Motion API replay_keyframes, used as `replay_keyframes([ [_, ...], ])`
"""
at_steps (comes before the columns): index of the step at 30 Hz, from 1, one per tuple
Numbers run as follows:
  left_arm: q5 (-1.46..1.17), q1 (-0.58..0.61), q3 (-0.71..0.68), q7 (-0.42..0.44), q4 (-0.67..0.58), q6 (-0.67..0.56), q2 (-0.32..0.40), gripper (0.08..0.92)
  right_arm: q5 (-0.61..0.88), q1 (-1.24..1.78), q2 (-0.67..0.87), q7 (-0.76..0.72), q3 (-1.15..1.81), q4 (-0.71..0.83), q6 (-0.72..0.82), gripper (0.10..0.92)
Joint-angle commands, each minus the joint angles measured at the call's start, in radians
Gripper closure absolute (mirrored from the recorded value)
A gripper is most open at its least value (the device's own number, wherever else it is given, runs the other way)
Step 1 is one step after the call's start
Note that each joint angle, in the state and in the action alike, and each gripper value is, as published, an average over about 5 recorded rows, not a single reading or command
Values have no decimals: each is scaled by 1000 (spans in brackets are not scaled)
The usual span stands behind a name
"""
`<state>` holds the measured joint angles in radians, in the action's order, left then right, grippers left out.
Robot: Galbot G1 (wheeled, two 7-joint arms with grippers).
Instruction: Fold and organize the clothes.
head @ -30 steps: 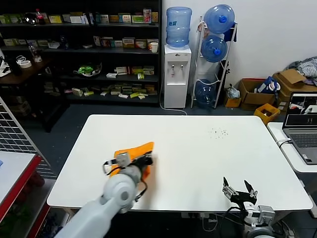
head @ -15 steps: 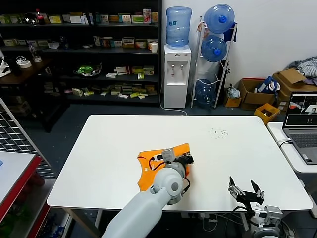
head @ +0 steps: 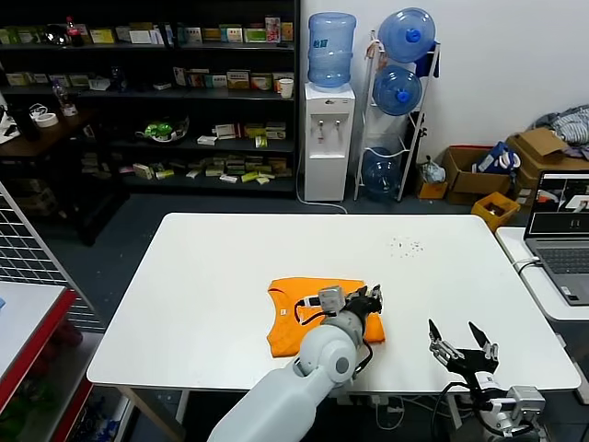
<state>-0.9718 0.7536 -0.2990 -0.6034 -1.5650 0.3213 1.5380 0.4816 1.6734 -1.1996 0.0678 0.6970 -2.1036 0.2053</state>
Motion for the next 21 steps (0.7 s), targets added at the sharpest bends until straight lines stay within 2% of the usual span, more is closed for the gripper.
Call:
replay_keyframes([
  [1,437,437,258,387,-332,-242,-313,558,3,18,47,-235,-2,44,-220,203],
  [3,566,565,381,474,-348,-352,-352,497,-28,1,33,-244,-21,84,-263,203],
  [5,663,691,491,538,-355,-462,-361,445,-75,-20,11,-257,-35,133,-304,203],
  [7,730,806,576,584,-361,-556,-343,385,-116,-38,-11,-268,-40,177,-327,203],
  [10,800,923,656,632,-368,-657,-277,298,-160,-61,-40,-276,-41,232,-345,203],
  [15,832,991,693,671,-369,-725,-153,191,-199,-83,-93,-280,-24,303,-393,203],
  [21,881,1012,694,699,-380,-773,-55,177,-197,-48,-154,-314,38,303,-490,203],
])
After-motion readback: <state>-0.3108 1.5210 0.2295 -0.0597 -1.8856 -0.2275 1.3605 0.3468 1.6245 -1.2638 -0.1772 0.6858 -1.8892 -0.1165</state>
